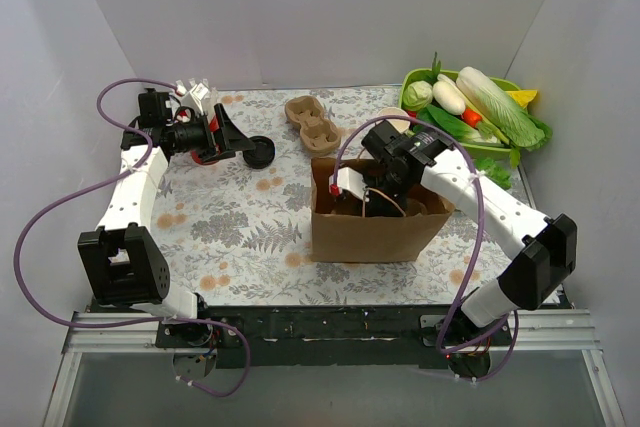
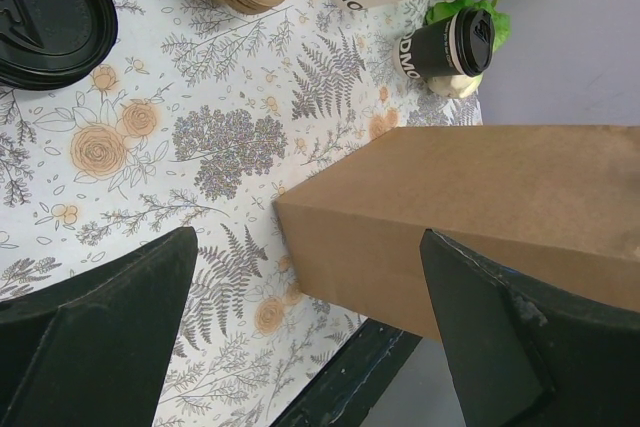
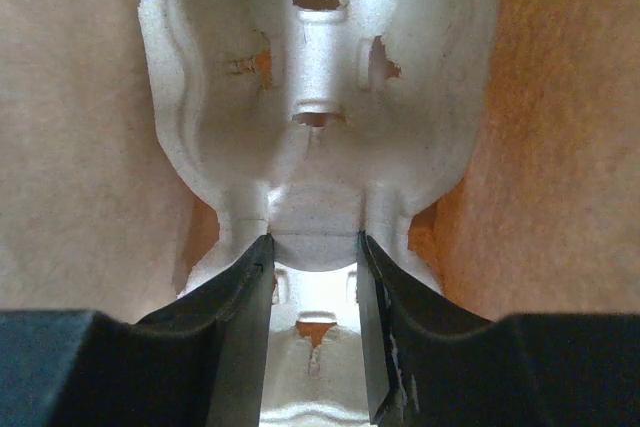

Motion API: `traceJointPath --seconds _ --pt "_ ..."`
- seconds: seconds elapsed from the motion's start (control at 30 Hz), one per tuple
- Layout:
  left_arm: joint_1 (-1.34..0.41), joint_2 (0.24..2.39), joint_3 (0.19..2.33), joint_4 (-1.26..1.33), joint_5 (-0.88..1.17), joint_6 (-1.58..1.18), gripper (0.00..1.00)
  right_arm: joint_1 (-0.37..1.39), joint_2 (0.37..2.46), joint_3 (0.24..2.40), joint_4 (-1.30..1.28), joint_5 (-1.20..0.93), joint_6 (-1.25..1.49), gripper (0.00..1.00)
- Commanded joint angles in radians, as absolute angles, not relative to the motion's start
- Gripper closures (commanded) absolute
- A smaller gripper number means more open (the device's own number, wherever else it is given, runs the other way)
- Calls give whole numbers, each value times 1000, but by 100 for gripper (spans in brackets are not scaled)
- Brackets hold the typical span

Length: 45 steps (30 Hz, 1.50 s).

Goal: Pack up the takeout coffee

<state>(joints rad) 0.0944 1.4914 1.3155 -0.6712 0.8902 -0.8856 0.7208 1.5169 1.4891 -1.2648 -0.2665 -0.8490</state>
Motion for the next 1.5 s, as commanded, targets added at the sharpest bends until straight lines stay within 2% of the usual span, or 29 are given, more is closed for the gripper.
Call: traceJointPath --seconds 0.0,0.57,0.93,1.03,1.07,1.2,1.3,1.47 --pt "91 1454 1308 -655 891 -865 5 727 1491 1437 -1194 -203 -870 99" --pt "91 1443 1292 -666 874 -851 5 747 1362 1200 -907 -89 -940 99" --pt "91 1460 1299 -652 888 -857 5 747 1353 1351 -960 -84 -874 99" --pt "91 1470 1316 -650 955 -858 4 747 1359 1339 -988 -90 -868 99" --pt "89 1470 1333 -647 1033 -857 4 747 1361 1339 -994 -100 -865 99" --pt "13 1451 1394 -527 1095 -859 3 749 1358 1344 -1015 -127 -868 99" --pt "-131 1453 1481 -508 984 -742 2 750 1353 1330 -1025 -132 -899 99" --pt "-179 1554 1588 -520 942 -750 3 756 1361 1318 -1026 -121 -951 99"
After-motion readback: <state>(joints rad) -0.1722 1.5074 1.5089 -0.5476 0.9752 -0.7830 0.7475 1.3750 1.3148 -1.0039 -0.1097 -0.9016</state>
